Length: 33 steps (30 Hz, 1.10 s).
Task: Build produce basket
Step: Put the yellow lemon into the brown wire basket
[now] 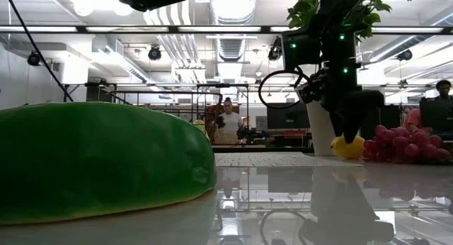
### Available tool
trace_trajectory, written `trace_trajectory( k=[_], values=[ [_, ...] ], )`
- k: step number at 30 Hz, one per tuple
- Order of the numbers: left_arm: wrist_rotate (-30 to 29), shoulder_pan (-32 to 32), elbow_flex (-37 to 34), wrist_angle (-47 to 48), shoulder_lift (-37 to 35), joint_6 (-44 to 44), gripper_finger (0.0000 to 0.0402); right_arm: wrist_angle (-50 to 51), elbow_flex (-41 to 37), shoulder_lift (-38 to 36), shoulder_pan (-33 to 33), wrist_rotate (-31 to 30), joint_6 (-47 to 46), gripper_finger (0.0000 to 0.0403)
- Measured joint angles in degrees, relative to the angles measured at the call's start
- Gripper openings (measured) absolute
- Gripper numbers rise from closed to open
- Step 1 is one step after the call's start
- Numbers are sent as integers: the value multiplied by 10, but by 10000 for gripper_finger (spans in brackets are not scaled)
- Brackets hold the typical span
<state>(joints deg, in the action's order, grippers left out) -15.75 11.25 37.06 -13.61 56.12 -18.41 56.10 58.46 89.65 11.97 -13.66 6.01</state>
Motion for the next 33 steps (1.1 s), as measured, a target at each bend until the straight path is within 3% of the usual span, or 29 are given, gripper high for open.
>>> trace_trajectory(
  k=[10, 20, 27, 33],
  values=[
    [0, 0, 0, -10, 0, 0, 365, 6, 22, -12, -2, 26, -1, 119],
    [0, 0, 0, -10, 0, 16, 365, 1, 55, -74, -37, 57, -21, 15],
    [0, 0, 0, -10, 0, 31, 365, 7, 47, -114, -51, 50, -47, 26],
    [0, 0, -5, -9, 0, 31, 365, 22, 26, -101, -51, 45, -43, 119]
  ],
)
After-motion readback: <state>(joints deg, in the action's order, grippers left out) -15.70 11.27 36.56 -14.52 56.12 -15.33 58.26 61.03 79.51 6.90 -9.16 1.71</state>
